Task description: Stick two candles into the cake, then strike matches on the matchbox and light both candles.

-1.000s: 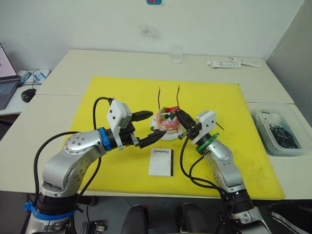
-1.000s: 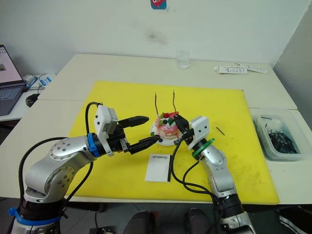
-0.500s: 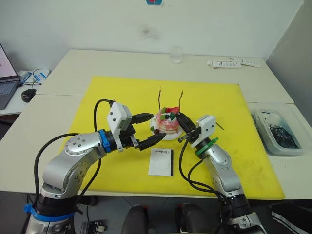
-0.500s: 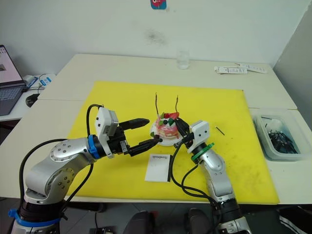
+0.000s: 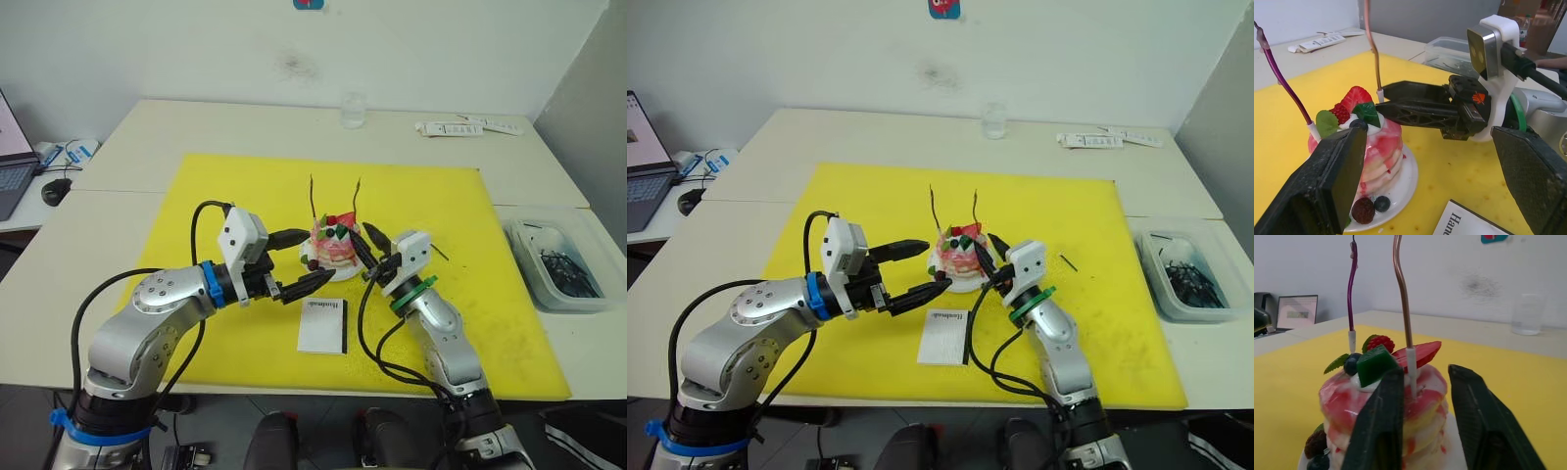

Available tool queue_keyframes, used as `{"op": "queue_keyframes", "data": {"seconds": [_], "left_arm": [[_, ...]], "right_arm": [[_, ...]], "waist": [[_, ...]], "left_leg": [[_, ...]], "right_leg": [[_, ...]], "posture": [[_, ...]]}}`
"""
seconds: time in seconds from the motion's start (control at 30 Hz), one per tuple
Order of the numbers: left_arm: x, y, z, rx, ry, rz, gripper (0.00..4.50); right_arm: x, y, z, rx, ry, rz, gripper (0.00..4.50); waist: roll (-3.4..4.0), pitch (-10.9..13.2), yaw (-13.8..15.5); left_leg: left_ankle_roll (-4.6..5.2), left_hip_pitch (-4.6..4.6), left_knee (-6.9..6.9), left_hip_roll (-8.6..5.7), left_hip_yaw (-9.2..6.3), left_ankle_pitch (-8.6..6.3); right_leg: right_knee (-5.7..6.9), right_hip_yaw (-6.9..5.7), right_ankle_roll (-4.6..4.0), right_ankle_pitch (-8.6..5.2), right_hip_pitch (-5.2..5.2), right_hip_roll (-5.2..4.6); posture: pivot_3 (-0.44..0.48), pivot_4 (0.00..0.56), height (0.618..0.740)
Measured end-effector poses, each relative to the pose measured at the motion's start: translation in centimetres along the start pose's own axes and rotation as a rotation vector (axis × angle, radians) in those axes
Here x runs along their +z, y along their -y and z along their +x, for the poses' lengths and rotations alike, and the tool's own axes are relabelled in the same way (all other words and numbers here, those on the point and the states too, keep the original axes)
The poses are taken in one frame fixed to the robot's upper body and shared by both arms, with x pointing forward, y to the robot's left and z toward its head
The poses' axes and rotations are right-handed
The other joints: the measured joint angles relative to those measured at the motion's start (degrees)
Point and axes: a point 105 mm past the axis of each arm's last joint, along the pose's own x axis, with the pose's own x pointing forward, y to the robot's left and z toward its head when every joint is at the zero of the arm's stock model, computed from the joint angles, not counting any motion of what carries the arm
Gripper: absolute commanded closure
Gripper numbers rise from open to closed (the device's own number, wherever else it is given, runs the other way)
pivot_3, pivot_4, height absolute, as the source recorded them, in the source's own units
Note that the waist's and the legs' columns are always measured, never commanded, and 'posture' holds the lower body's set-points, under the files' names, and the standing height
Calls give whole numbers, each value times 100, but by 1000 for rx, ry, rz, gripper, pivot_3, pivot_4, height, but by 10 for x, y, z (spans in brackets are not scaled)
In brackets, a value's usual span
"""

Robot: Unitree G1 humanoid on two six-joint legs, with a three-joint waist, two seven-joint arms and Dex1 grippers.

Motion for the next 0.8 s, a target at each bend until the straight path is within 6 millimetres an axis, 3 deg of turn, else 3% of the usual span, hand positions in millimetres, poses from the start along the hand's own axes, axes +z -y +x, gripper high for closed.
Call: {"op": "queue_keyframes", "data": {"seconds": [0.13, 0.33, 0.43, 0.67, 0.8], "left_arm": [[-4, 1, 2, 3, -20, 6, 0], [-13, -6, 0, 43, -86, -48, 0], [-16, -16, -12, 71, -144, -114, 0], [-38, -11, -59, -12, -401, -491, 0], [-46, 3, -66, -79, -462, -685, 0]], "right_arm": [[11, 1, 0, 2, 15, -2, 579], [47, 4, -7, 28, 70, -45, 579], [56, 10, -19, 52, 31, -90, 579], [49, 35, -51, 112, -215, -206, 579], [45, 32, -62, 215, -347, -238, 579]], "waist": [[1, 1, 0], [1, 1, 5], [1, 1, 2], [4, 4, -6], [3, 5, -4]], "left_leg": [[0, -1, -1, 0, 0, 0], [0, -2, -1, 2, -2, 0], [0, -1, -1, 2, -1, 0], [0, 0, -4, 1, -1, 0], [0, 0, -3, -3, -3, 0]], "right_leg": [[-2, 0, 0, 0, -1, 0], [-1, -1, 13, -7, -1, -1], [-1, -1, 13, -8, -1, -1], [-2, -5, 10, -11, -4, -1], [-2, -7, 10, -11, -3, -1]], "posture": [[0, 150, 740], [0, 150, 740], [0, 150, 740], [0, 150, 740], [0, 150, 740]]}}
